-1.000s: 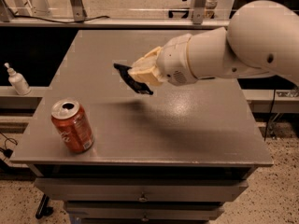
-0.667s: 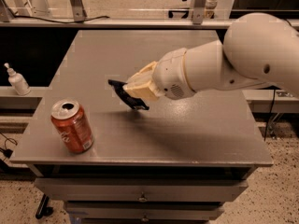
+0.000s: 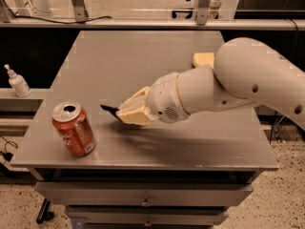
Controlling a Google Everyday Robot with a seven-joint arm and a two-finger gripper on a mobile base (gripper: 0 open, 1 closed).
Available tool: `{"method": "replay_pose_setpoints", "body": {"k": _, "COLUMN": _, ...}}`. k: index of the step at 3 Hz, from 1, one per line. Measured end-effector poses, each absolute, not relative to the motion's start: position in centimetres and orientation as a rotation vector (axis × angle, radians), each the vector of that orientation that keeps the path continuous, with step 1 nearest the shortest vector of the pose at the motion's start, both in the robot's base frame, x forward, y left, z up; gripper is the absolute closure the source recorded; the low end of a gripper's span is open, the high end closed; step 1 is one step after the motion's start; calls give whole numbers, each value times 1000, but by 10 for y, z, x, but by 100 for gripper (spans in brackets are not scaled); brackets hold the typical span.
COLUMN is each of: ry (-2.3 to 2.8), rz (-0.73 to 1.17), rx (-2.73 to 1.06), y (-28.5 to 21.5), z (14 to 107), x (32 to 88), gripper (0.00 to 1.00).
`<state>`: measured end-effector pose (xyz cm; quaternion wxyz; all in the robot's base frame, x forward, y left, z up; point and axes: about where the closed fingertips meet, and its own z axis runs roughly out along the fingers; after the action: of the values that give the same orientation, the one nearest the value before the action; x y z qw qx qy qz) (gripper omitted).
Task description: Move rxbar blueberry near coke can
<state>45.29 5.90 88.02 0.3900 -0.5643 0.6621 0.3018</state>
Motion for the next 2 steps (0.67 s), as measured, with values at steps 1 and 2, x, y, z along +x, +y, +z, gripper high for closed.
{"method": "replay_pose_setpoints", "body": {"k": 1, "ry": 1681, "rz": 812, "rx": -1451, "y": 67, "z": 875, "x": 444, "gripper": 61}}
{"method": "replay_pose_setpoints", "body": {"k": 2, "ry": 1670, "rz": 847, "rx": -1468, "y": 74, "z": 876, "x": 437, "gripper": 36}}
